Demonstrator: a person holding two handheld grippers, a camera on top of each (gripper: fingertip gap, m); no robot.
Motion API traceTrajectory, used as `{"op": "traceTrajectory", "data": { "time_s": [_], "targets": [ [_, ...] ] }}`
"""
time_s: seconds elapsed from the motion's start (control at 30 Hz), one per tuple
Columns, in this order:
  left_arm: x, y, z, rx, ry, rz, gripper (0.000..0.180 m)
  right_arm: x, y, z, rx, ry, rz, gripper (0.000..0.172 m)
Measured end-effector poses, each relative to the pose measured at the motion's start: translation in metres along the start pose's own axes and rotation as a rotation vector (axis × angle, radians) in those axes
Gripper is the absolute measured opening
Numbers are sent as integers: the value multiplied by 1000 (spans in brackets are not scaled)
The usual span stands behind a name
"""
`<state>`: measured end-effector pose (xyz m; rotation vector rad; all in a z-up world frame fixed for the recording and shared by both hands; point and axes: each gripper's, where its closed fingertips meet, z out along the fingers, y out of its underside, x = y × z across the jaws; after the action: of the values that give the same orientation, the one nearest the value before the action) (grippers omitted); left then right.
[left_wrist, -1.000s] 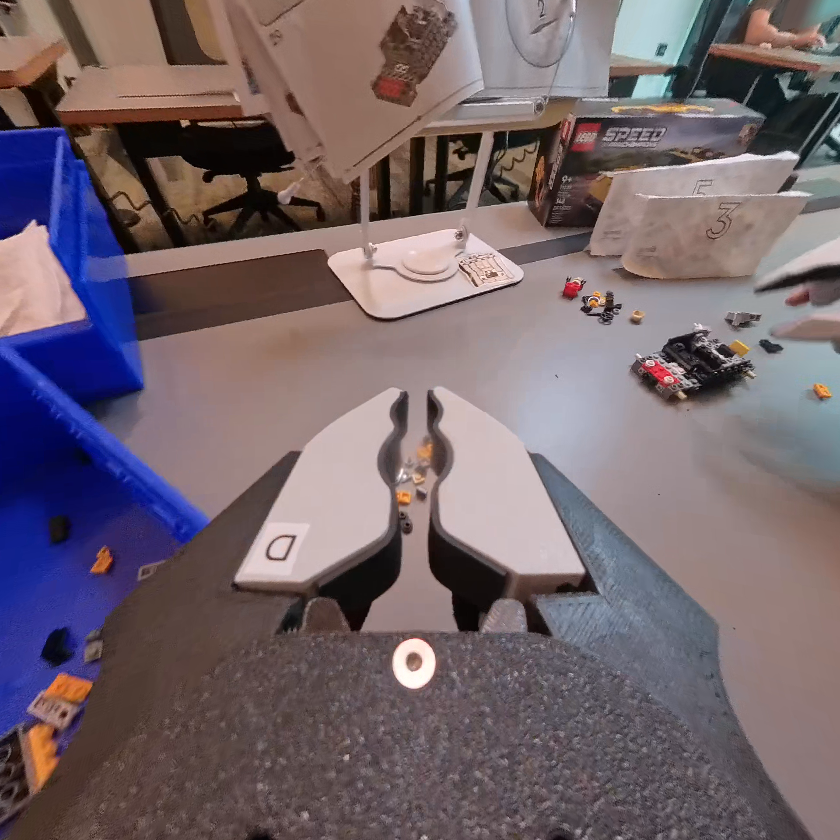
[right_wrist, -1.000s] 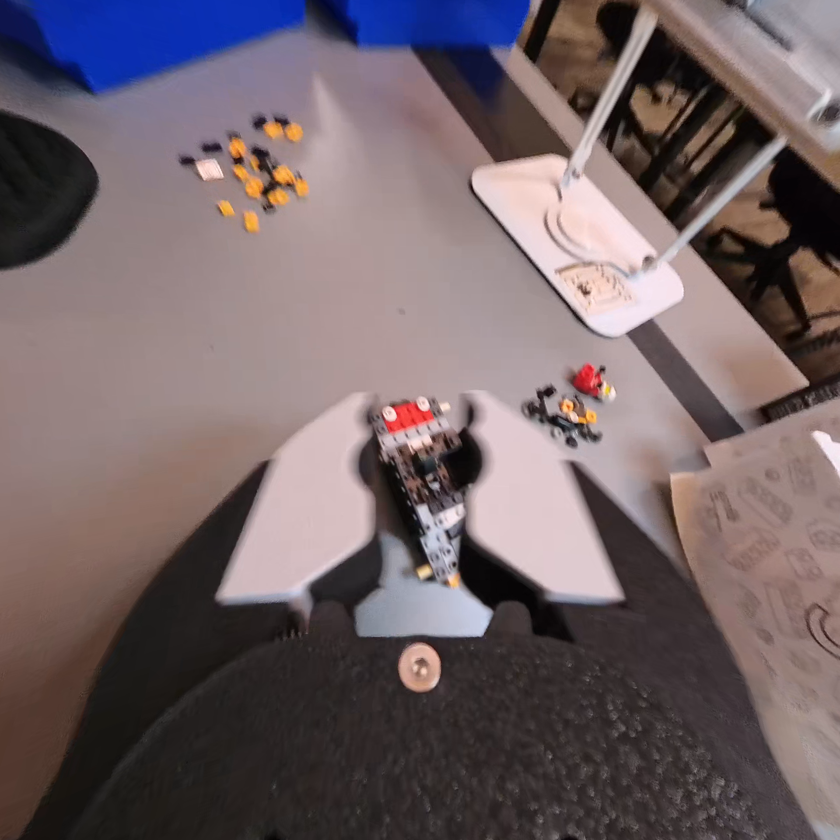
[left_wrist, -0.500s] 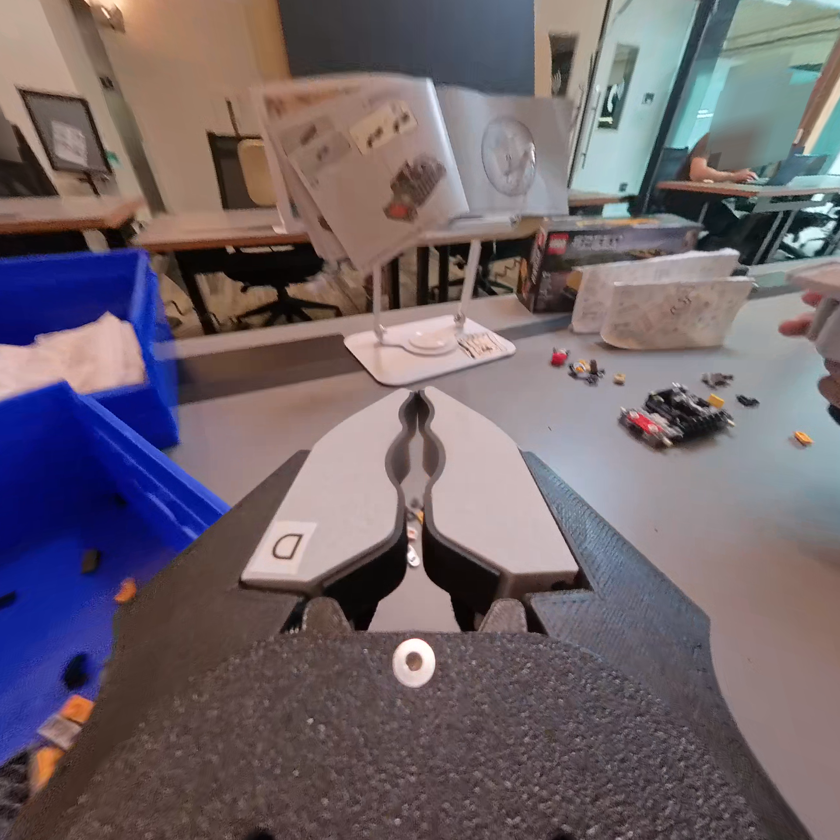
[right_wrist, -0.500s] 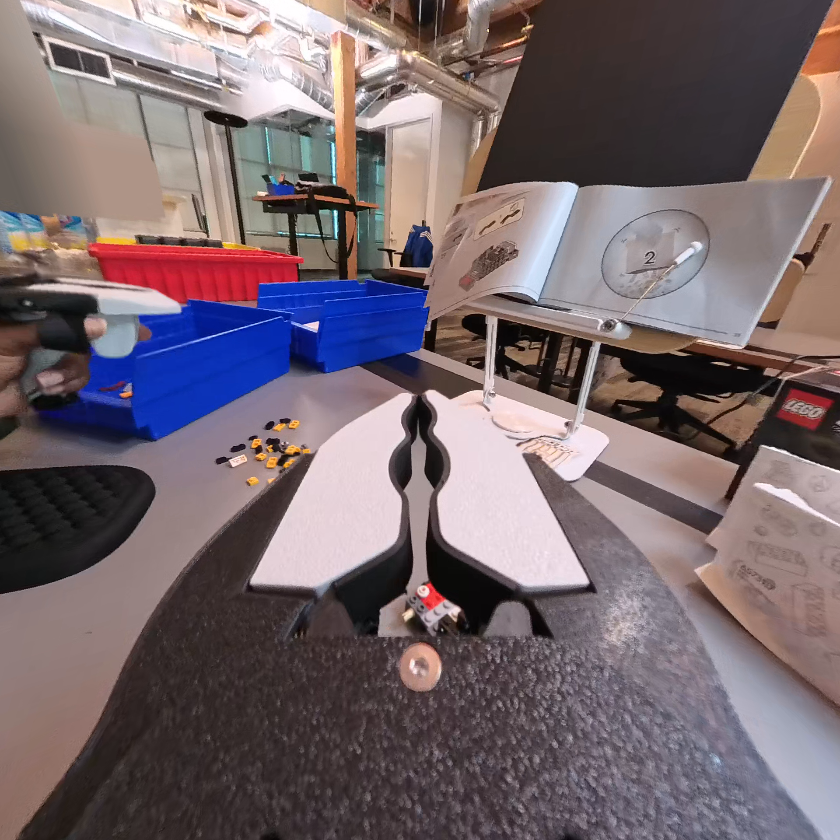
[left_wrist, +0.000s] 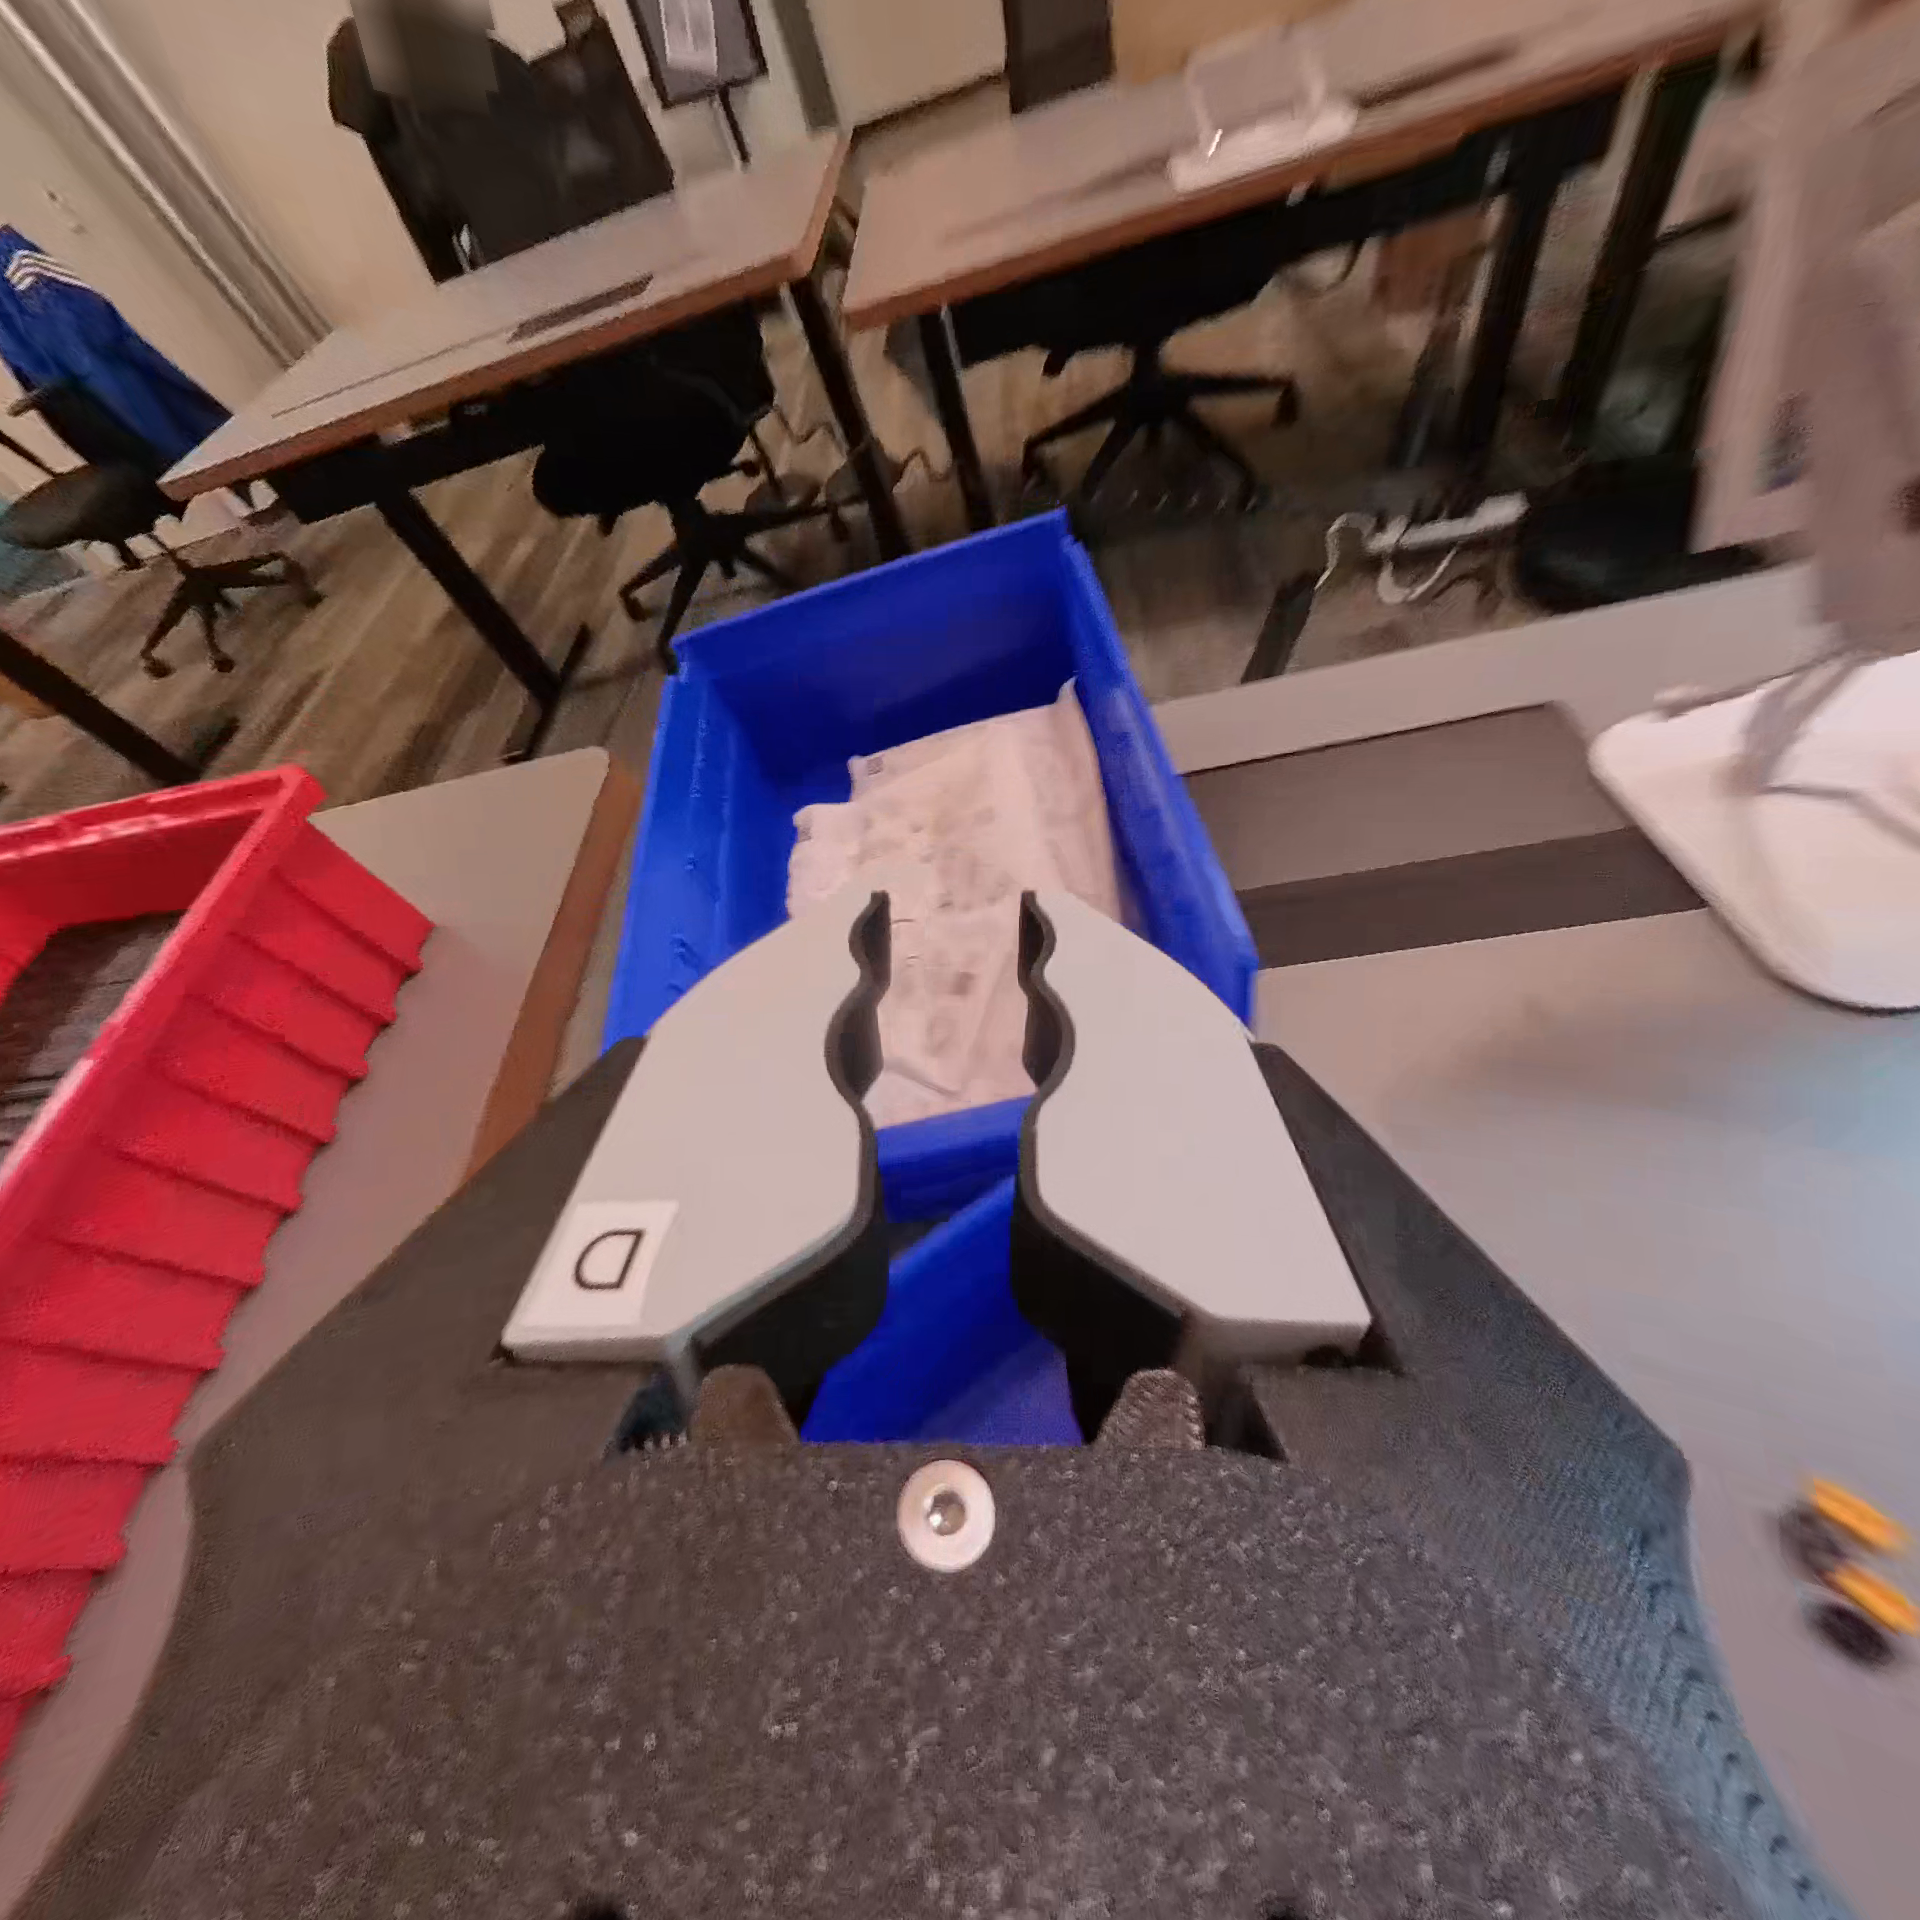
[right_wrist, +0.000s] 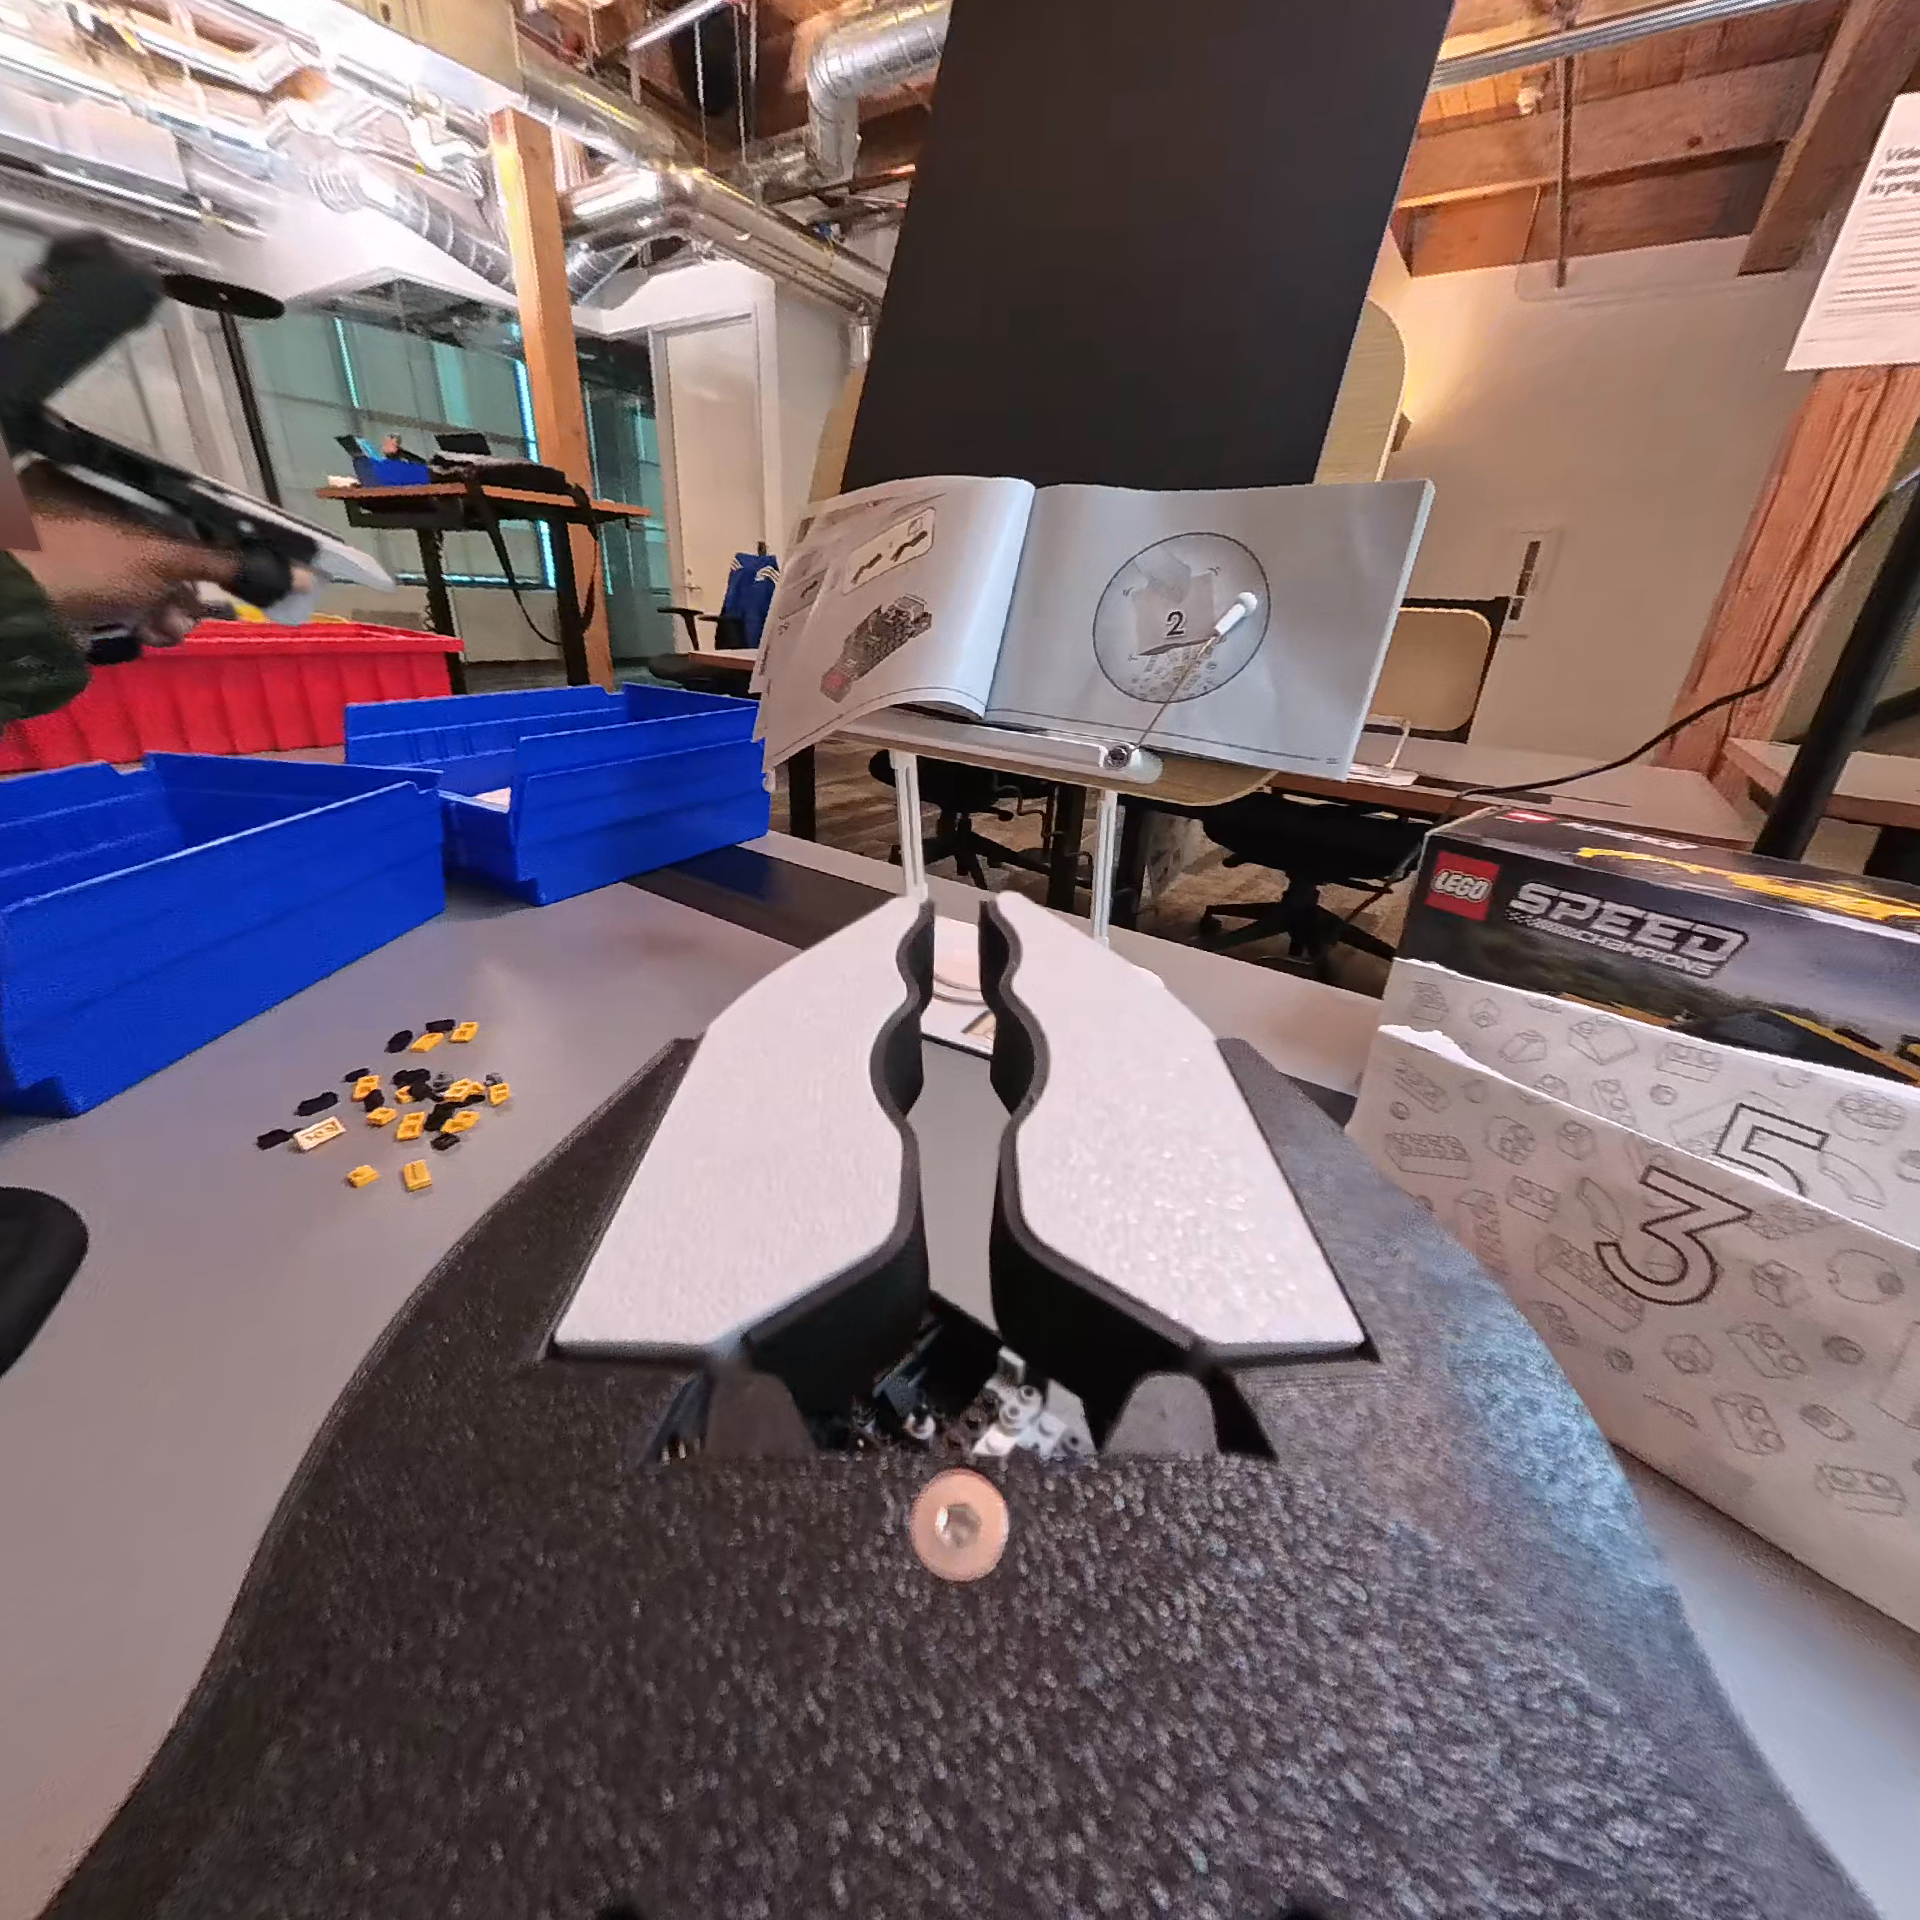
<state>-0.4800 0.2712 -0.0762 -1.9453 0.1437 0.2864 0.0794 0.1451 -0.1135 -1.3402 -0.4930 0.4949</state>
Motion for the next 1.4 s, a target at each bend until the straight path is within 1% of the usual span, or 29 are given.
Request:
{"op": "traceTrajectory", "data": {
  "time_s": [0.07,0.13,0.23,0.33,0.4,0.53,0.73,0.83,0.9,1.03,1.07,1.13,1.17,1.23,1.3,1.4],
  "targets": [
    [-8,9,29,-70,-19,56,24,4,4,1,-9,8,1,8],
    [-8,17,54,-117,-4,74,26,8,8,2,-24,16,8,8],
    [-9,31,85,-195,9,136,28,12,16,4,-44,20,14,8],
    [-8,52,111,-301,55,183,31,14,26,7,-77,13,24,8],
    [-7,64,123,-359,91,200,30,16,32,9,-97,14,24,8],
    [-6,89,138,-468,150,236,35,19,43,12,-128,10,40,8],
    [3,117,152,-601,220,276,41,23,54,15,-160,4,72,8],
    [4,129,158,-684,216,327,40,24,57,16,-171,6,74,8],
    [6,136,160,-747,217,346,36,25,60,16,-181,7,75,8],
    [-3,141,165,-819,131,422,5,27,62,16,-190,14,77,8],
    [-6,139,166,-811,106,448,1,27,62,17,-191,14,79,8],
    [-12,124,164,-743,36,472,0,27,61,16,-188,16,81,7],
    [-14,111,160,-696,5,470,0,27,60,16,-185,14,81,7],
    [-17,78,146,-567,-70,484,0,25,58,15,-176,6,84,7],
    [-8,38,121,-412,-108,493,0,22,55,15,-168,-5,85,7],
    [30,-16,70,-183,-89,516,1,20,47,14,-143,0,67,7]
  ]
}}
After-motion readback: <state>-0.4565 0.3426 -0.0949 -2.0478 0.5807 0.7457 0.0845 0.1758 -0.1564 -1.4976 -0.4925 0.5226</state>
